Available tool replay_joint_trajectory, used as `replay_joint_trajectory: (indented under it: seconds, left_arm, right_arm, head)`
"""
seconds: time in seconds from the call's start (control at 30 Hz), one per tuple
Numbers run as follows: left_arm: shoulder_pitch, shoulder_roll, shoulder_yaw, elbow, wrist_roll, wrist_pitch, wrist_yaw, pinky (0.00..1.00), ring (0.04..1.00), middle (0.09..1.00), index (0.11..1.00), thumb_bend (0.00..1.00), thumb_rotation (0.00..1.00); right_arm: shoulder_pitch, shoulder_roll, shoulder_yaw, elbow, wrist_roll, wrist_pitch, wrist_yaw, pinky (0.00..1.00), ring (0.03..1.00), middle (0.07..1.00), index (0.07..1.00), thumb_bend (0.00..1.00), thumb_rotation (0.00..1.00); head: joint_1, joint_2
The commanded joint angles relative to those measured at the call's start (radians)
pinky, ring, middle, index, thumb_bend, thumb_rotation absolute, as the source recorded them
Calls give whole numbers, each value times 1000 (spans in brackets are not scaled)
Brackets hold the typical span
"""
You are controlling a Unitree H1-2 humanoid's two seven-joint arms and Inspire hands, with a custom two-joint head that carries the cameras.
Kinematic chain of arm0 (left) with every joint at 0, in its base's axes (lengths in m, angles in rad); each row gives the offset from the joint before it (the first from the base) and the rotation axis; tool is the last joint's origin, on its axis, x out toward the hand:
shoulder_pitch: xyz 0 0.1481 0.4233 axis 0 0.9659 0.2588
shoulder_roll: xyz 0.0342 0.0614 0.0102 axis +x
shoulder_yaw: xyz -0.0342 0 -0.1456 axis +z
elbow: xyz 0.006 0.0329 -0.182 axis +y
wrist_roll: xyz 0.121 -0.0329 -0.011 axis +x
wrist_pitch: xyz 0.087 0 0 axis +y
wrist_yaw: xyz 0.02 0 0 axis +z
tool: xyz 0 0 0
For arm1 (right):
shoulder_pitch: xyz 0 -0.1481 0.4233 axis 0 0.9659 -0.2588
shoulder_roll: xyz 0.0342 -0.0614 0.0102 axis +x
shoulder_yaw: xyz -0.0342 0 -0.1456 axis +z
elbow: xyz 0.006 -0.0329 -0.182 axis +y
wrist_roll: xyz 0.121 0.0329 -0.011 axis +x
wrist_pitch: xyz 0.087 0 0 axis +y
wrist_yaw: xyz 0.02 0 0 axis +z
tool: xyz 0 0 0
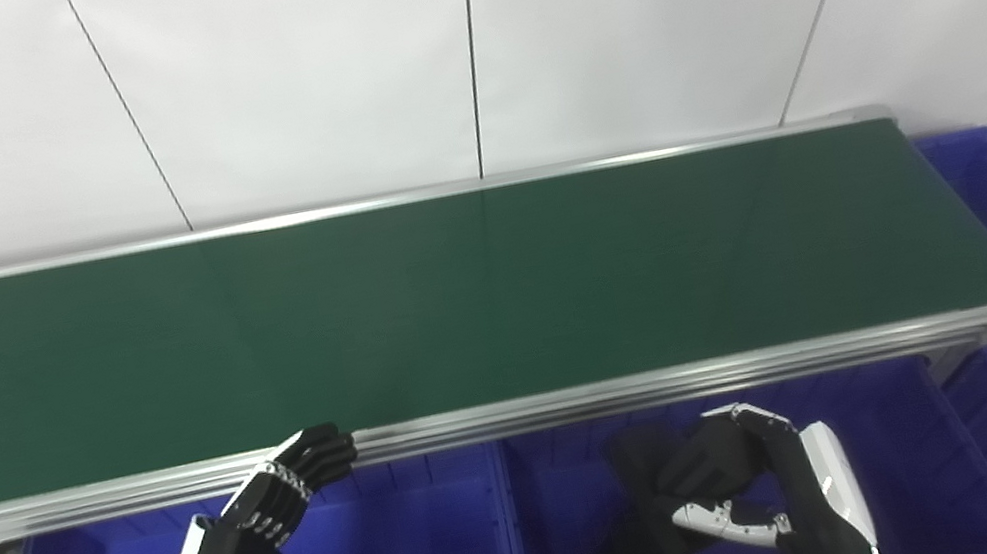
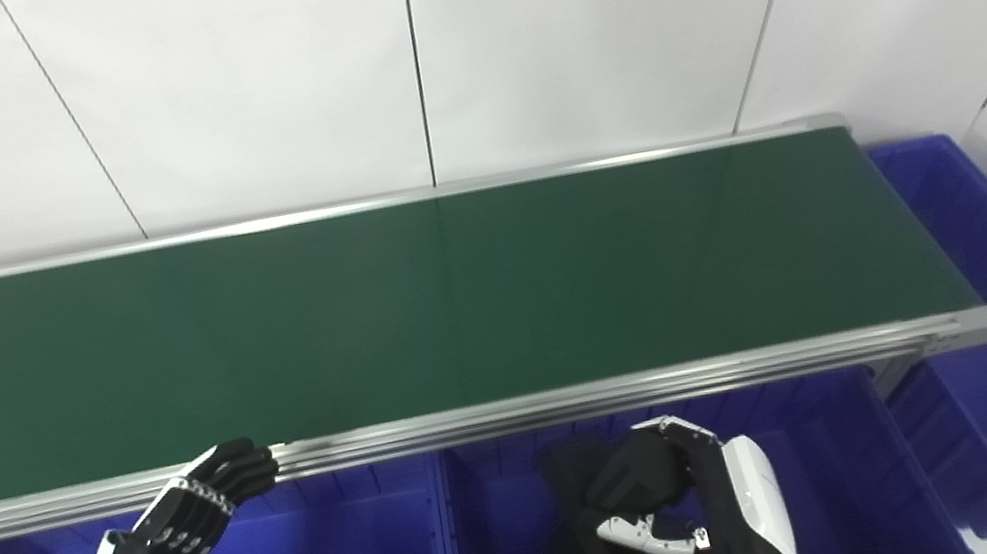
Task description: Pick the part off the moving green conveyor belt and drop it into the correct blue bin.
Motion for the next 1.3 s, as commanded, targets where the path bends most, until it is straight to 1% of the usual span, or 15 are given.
replay_joint_trajectory:
  seconds: [0.0,0.1,0.13,0.17,0.2,0.23,0.3,0.33,0.53,0.6,0.77,0.9,1.1,1.2,1.27]
  left_arm:
    - [-11,16,1,-31,-17,-33,4,801,798,810,824,856,78]
    - [-9,21,-2,-36,-17,-29,9,800,798,809,822,858,75]
    - [-9,24,-4,-37,-19,-27,10,803,799,810,823,857,73]
    - [-10,26,-4,-36,-19,-29,9,804,800,810,823,857,72]
    - [-10,28,-5,-36,-20,-30,9,804,799,812,827,854,71]
    - [-11,30,-5,-36,-18,-32,10,803,799,813,828,853,71]
    - [-10,32,-7,-38,-17,-32,10,805,799,814,829,851,73]
    - [-10,34,-8,-38,-20,-31,9,810,802,816,830,849,70]
    - [-12,39,-10,-32,-19,-29,13,812,803,817,830,852,67]
    - [-13,38,-9,-31,-12,-31,16,806,802,815,830,851,64]
    - [-13,32,-17,-23,-22,-25,20,814,802,813,826,860,55]
    - [-14,28,-20,-18,-17,-27,23,810,799,809,822,864,54]
    - [-19,12,-35,-10,-9,-22,32,813,800,811,820,869,55]
    - [-18,4,-42,-9,5,-17,44,810,796,807,816,875,65]
    - [-19,3,-45,-7,12,-17,51,806,794,806,814,882,79]
  right_arm:
    - [-22,3,-9,-12,-3,4,-11,370,380,498,573,503,0]
    - [-38,-13,-8,15,-18,22,3,438,408,489,561,509,0]
    - [-40,-18,-6,20,-17,22,9,488,515,594,661,622,11]
    - [-39,-22,0,13,-21,32,24,513,571,649,713,679,18]
    - [-37,-25,5,7,-23,39,35,598,692,756,781,760,100]
    - [-33,-29,12,-2,-23,39,46,627,733,792,805,788,128]
    - [-28,-33,21,-15,-20,36,62,765,861,890,866,882,257]
    - [-24,-36,26,-24,-16,33,70,805,897,916,883,913,294]
    - [3,-53,61,-86,-12,-1,101,857,978,993,964,999,489]
    - [12,-55,67,-109,2,-19,104,912,997,999,992,1000,518]
    - [26,-60,94,-167,32,-78,115,935,1000,1000,1000,1000,581]
    - [27,-64,109,-187,55,-84,129,936,1000,1000,1000,1000,608]
    - [10,-78,166,-222,130,-86,218,914,984,995,981,1000,563]
    - [-2,-73,188,-204,187,-95,250,820,906,950,949,1000,453]
    - [-7,-70,194,-191,202,-104,255,816,886,933,937,1000,412]
  head:
    - [1,0]
    - [1,3]
    - [1,3]
    - [0,2]
    - [0,2]
    - [1,4]
    - [2,5]
    - [1,5]
    - [-2,4]
    - [-1,3]
    - [2,-6]
    - [7,-12]
    - [44,-36]
    - [50,-44]
    - [53,-50]
